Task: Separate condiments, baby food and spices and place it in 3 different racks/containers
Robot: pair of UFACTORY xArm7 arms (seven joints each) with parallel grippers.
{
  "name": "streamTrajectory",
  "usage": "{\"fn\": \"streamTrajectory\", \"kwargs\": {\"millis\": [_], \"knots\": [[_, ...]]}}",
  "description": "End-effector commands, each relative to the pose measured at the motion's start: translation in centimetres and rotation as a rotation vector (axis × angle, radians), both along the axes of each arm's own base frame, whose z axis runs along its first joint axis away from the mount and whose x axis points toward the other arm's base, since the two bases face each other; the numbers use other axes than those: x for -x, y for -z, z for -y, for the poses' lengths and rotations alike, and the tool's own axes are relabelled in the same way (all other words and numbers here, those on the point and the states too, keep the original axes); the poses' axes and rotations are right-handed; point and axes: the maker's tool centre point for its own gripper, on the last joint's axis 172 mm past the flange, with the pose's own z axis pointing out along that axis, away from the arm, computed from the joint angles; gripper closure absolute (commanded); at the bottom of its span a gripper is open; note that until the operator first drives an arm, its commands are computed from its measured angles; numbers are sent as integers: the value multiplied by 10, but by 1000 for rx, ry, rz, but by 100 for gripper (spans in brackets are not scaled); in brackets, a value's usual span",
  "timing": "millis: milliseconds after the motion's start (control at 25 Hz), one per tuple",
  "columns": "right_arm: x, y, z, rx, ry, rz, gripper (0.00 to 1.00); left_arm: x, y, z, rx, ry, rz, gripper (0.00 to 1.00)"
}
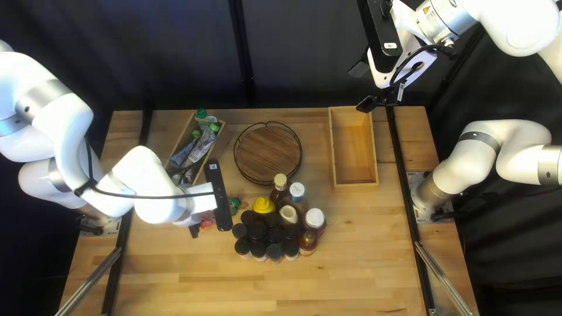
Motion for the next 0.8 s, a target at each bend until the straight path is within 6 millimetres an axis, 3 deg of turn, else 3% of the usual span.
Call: {"fn": "streamTrajectory", "kwargs": {"millis": [40,240,800], "knots": [[0,0,0,0,0,0,0,5,21,9,47,-48,-6,0],[0,0,0,0,0,0,0,8,48,18,122,-85,-9,0],[0,0,0,0,0,0,0,10,73,17,176,-107,-10,0]]}}
